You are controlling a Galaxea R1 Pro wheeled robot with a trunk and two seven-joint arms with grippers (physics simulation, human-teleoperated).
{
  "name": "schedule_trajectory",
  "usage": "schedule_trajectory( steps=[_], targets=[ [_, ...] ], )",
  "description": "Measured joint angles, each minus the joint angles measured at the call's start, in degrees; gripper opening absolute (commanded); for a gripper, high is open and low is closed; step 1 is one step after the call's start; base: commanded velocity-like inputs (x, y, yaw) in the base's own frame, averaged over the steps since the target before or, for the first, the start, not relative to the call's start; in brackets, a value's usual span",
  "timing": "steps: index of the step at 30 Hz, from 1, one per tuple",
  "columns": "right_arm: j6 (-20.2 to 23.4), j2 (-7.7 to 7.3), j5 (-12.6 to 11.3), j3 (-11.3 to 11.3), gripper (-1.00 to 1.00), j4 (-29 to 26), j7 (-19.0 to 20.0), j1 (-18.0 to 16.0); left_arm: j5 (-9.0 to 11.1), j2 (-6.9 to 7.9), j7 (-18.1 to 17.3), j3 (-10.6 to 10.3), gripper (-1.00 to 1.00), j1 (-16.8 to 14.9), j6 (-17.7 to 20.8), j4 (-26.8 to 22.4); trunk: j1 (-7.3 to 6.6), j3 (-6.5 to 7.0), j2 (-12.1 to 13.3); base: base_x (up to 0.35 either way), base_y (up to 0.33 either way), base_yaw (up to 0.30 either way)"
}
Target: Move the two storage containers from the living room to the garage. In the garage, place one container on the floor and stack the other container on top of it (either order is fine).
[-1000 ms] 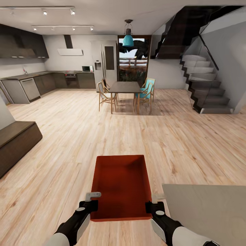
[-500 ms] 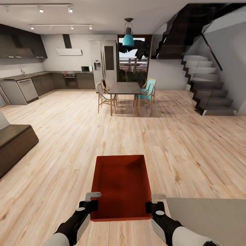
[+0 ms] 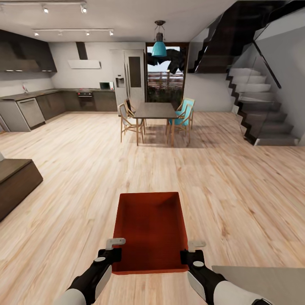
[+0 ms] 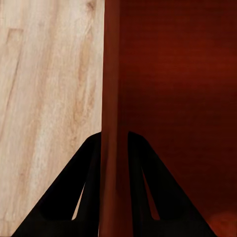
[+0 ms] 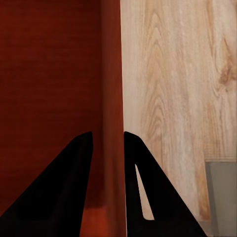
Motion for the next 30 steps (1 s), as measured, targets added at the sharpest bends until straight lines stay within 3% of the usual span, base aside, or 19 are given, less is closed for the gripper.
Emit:
schedule_trajectory(
  steps=[30],
  targets=[
    [0.00, -0.01, 0.01, -0.01, -1.00, -0.03, 0.00, 0.00, 0.01, -0.01, 0.03, -0.01, -1.00, 0.00, -0.01, -0.03, 0.00, 0.00, 0.00, 0.322, 0.000, 0.000]
  ],
)
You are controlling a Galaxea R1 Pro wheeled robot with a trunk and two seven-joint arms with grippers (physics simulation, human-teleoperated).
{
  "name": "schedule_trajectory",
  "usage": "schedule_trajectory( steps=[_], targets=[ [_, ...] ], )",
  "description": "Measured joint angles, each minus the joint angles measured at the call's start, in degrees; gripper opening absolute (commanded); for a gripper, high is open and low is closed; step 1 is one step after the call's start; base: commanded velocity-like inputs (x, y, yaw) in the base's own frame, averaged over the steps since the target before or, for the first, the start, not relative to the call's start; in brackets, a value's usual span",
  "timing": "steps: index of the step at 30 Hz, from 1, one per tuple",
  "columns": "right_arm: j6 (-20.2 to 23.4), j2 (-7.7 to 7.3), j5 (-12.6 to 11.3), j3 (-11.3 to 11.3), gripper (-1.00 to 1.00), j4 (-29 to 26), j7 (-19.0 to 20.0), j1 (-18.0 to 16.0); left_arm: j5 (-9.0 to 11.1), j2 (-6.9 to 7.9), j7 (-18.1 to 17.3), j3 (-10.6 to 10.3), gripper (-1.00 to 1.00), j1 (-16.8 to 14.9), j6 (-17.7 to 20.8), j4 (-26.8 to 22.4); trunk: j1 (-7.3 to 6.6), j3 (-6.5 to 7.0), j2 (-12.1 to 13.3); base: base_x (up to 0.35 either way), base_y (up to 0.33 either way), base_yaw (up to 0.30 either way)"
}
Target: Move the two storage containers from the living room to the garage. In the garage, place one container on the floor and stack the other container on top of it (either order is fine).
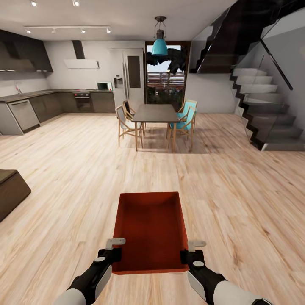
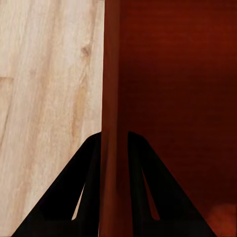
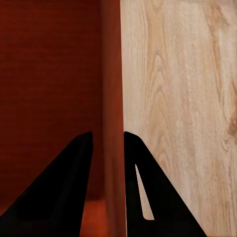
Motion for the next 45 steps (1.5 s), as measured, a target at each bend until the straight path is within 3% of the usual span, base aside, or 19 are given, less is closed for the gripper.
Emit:
schedule_trajectory(
  steps=[33, 45],
  targets=[
    [-0.03, 0.01, -0.04, 0.03, -1.00, 0.02, -0.03, 0.00, -0.02, 0.00, 0.00, -0.01, -1.00, 0.00, 0.01, -0.01, 0.00, 0.00, 0.00, 0.322, 0.000, -0.001],
    [0.05, -0.01, 0.05, 0.00, -1.00, -0.09, -0.04, 0.01, -0.07, 0.00, -0.04, 0.05, -1.00, -0.02, 0.00, 0.00, 0.00, 0.00, 0.00, 0.322, 0.000, -0.189]
  ],
)
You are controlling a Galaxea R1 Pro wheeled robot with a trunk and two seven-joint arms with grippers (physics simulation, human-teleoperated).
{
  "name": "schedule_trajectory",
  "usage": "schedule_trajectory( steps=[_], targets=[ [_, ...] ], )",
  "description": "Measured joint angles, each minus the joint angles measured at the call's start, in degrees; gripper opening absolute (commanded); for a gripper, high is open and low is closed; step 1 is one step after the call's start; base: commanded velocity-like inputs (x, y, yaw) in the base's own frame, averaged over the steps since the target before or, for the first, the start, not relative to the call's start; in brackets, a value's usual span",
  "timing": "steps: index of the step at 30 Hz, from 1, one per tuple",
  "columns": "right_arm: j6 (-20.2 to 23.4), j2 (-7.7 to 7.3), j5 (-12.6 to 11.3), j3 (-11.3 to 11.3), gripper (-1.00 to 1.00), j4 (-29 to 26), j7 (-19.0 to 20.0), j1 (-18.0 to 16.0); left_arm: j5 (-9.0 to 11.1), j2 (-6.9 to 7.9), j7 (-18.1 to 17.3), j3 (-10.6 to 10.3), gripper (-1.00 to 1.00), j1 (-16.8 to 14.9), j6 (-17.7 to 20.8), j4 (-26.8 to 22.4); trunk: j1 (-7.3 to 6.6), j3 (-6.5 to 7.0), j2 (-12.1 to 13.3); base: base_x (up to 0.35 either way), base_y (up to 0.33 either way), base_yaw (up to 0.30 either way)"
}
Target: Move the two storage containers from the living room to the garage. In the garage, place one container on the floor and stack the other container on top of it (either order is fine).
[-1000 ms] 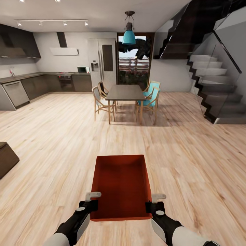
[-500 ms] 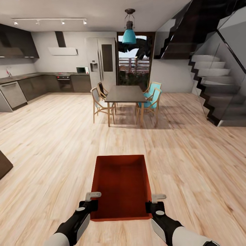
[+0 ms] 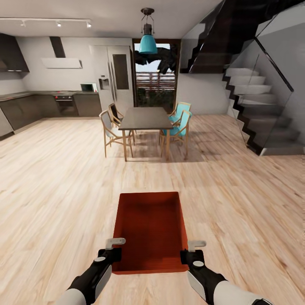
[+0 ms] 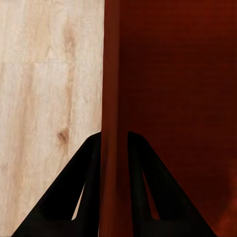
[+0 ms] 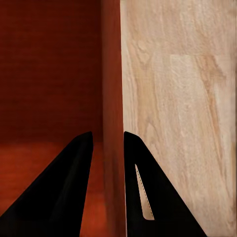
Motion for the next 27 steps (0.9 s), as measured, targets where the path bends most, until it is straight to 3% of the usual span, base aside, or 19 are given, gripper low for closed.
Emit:
schedule_trajectory(
  steps=[13, 27],
  targets=[
    [-0.08, 0.03, 0.07, -0.09, -1.00, 0.08, 0.02, 0.00, -0.01, 0.00, 0.02, -0.03, -1.00, 0.00, 0.00, -0.01, 0.00, 0.00, 0.00, 0.322, 0.000, -0.227],
    [-0.03, 0.01, 0.09, -0.10, -1.00, 0.04, 0.03, 0.00, 0.00, 0.00, -0.01, -0.01, -1.00, 0.00, 0.00, 0.00, 0.00, 0.00, 0.00, 0.322, 0.000, -0.074]
  ],
)
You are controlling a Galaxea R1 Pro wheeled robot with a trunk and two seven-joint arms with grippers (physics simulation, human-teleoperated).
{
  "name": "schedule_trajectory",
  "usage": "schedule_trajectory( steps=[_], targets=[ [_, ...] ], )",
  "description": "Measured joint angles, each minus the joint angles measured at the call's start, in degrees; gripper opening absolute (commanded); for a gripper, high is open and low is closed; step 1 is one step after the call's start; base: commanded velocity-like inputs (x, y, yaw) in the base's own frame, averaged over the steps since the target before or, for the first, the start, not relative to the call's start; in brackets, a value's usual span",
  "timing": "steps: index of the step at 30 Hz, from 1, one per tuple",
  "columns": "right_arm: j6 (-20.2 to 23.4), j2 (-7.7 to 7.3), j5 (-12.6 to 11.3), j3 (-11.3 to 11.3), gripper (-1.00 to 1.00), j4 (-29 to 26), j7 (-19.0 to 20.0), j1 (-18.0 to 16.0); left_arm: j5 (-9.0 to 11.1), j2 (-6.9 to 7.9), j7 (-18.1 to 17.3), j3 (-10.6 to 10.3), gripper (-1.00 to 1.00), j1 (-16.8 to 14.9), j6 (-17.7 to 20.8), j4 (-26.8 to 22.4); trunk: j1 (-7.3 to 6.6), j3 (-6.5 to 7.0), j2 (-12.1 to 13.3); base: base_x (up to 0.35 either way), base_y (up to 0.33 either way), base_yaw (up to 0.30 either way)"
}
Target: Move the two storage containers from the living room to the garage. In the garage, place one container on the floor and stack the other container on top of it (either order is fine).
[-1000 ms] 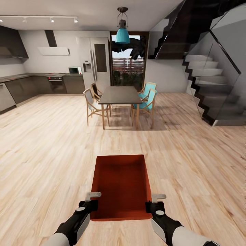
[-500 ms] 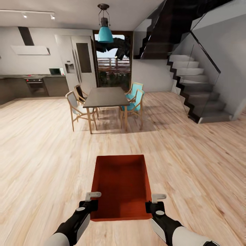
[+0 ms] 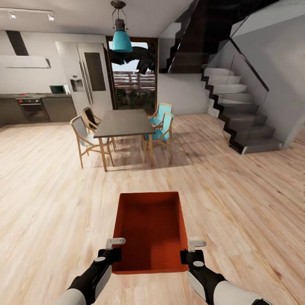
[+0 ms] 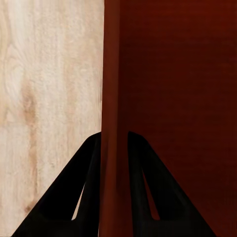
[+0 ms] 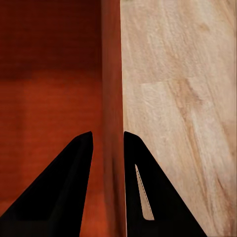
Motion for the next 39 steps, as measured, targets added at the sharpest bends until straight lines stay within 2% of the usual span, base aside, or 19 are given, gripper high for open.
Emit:
schedule_trajectory(
  steps=[39],
  targets=[
    [-0.05, 0.02, -0.02, 0.00, -1.00, 0.05, -0.01, 0.00, 0.00, 0.00, 0.02, -0.01, -1.00, 0.00, 0.00, 0.00, 0.00, 0.00, 0.00, 0.322, 0.000, -0.263]
  ],
)
